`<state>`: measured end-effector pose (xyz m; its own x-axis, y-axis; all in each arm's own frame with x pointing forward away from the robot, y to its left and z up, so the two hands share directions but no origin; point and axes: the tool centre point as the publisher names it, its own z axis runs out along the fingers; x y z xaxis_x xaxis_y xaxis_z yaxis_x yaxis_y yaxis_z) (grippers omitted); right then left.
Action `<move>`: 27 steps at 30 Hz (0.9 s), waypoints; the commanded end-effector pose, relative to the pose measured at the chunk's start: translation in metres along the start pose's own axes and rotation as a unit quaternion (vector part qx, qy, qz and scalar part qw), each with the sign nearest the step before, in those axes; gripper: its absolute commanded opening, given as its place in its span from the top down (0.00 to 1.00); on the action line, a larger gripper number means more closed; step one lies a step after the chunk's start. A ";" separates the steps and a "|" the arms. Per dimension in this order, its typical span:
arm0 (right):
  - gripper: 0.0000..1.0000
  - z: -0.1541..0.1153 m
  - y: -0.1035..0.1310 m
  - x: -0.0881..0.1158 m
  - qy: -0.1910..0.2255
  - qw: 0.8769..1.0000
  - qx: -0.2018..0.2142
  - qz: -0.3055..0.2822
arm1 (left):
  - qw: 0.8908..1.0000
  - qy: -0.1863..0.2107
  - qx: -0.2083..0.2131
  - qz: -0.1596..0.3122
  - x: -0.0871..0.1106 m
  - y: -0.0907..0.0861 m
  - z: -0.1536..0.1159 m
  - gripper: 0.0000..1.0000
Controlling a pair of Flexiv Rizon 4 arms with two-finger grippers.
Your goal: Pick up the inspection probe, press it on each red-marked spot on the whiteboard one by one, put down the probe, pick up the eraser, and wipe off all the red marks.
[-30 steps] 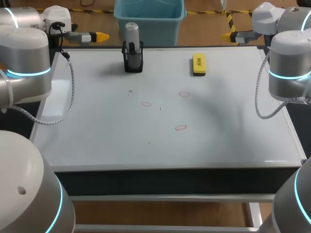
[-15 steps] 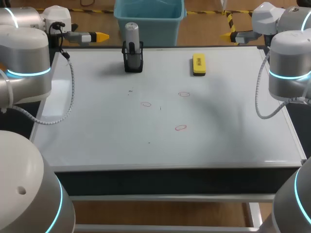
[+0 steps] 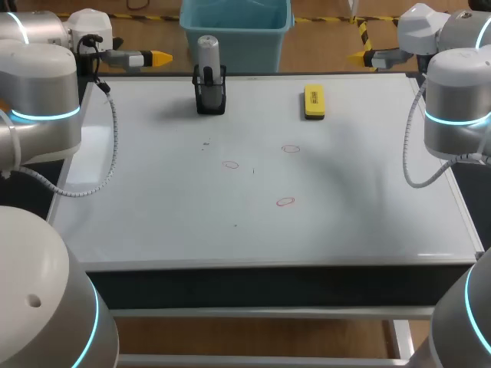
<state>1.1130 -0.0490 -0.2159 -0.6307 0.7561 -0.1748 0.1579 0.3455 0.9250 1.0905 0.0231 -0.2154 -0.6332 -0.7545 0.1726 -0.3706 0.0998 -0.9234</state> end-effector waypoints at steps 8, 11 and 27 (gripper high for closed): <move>0.00 0.000 0.000 0.000 0.000 1.000 0.000 0.000 | 1.000 0.000 0.001 0.000 0.000 0.001 0.000 0.00; 0.00 0.000 0.000 0.000 0.000 1.000 0.000 0.000 | 1.000 0.000 0.001 0.000 0.000 0.001 0.000 0.00; 0.00 0.000 0.000 0.000 0.000 1.000 0.000 0.000 | 0.984 0.167 0.017 0.060 0.000 0.018 0.044 0.00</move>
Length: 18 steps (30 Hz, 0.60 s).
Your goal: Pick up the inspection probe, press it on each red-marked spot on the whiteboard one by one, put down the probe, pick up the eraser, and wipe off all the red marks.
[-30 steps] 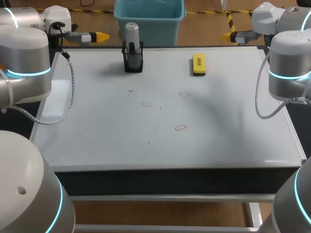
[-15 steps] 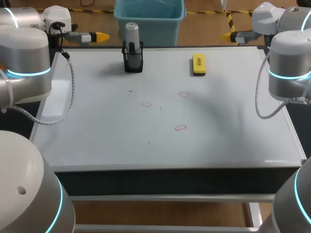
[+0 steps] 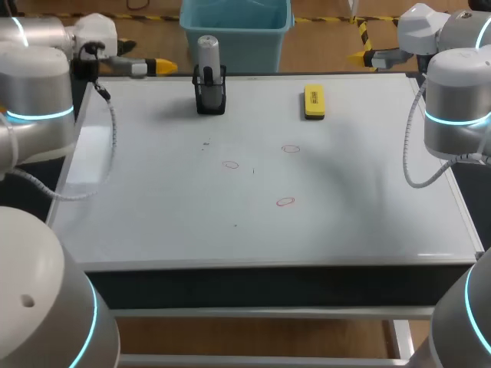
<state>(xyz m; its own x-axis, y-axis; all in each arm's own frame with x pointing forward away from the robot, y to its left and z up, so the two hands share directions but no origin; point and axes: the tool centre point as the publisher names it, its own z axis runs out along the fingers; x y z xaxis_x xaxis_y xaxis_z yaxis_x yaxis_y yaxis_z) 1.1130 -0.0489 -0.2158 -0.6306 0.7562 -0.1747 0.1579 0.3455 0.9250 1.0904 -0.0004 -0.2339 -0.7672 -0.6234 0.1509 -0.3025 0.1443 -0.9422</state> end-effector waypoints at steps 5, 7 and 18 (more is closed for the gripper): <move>0.00 0.000 0.000 -0.001 0.000 1.000 0.000 0.000 | 0.991 0.124 0.041 0.041 -0.015 0.002 0.032 0.00; 0.00 0.000 0.000 -0.001 0.000 1.000 0.000 0.000 | 0.989 0.133 0.038 0.048 -0.014 0.001 0.038 0.00; 0.00 0.000 0.000 -0.001 0.000 1.000 0.000 0.000 | 0.975 0.192 0.075 0.083 -0.007 0.002 0.060 0.00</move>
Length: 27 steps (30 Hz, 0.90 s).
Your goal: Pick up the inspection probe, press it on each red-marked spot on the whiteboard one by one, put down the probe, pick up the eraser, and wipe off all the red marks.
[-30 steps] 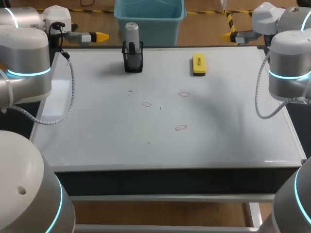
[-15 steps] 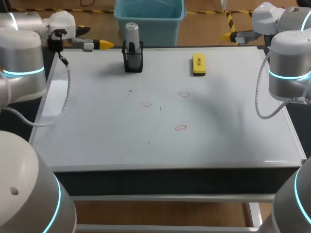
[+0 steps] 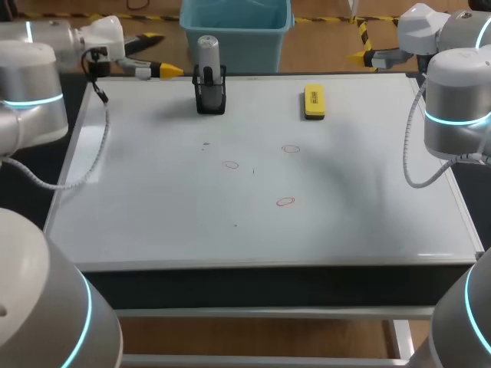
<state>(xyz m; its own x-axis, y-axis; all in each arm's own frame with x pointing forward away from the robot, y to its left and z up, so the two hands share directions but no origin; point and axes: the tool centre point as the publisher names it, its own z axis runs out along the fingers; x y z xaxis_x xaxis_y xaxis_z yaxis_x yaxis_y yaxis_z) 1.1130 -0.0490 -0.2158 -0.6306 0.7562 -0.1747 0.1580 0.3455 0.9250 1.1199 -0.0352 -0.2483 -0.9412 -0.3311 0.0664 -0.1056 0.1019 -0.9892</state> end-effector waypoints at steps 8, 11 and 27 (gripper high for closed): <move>0.00 0.000 0.000 -0.001 0.001 1.000 0.000 0.000 | 0.996 0.083 0.016 0.027 -0.007 0.006 0.033 0.00; 0.00 0.000 0.000 -0.001 0.001 1.000 0.000 0.000 | 0.994 0.106 0.027 0.031 -0.005 0.004 0.042 0.00; 0.00 0.000 0.000 -0.001 0.001 1.000 0.000 0.000 | 0.981 0.181 0.062 0.030 -0.009 0.008 0.073 0.00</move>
<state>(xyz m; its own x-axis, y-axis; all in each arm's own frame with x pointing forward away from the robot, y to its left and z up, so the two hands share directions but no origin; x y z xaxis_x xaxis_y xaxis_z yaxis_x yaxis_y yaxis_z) 1.1130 -0.0490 -0.2158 -0.6306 0.7562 -0.1748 0.1580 0.3456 0.9250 1.1409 -0.0952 -0.2609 -0.9930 -0.1149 0.0276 -0.0274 -0.0030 -0.9996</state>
